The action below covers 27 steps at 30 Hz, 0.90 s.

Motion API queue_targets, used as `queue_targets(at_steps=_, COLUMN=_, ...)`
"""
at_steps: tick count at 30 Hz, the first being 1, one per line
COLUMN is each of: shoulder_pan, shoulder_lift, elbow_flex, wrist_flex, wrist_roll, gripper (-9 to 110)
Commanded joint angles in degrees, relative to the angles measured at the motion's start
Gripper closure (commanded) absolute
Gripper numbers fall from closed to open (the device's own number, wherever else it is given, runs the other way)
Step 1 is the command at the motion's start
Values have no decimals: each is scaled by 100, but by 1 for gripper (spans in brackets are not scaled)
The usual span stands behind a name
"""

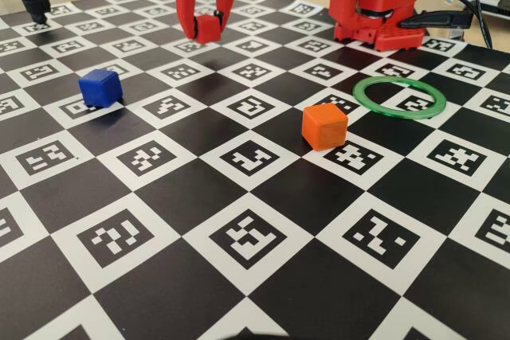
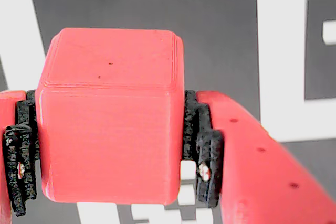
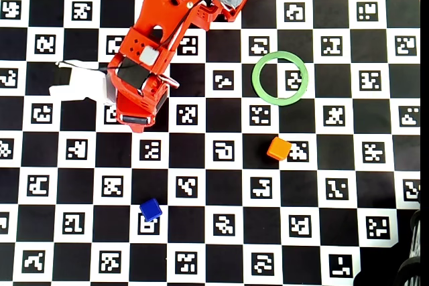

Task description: Grab the red cube then put it in the green circle then put the blue cube on top and finally the orange cube on top

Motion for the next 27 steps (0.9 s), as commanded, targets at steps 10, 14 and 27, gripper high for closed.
queue_targets(at_steps=10, shoulder_pan=-773, shoulder_lift=1547, elbow_flex=-1406, wrist_flex=1811, wrist_roll=571, gripper=101)
queue_targets(at_steps=14, shoulder_pan=-1354, shoulder_lift=1731, elbow_flex=-1819, wrist_flex=2470, wrist_roll=1090, gripper=101)
queue_targets(at_steps=27, shoulder_pan=-3568, shoulder_lift=1960, elbow_flex=-2505, wrist_flex=3428, wrist_roll=3182, gripper=104)
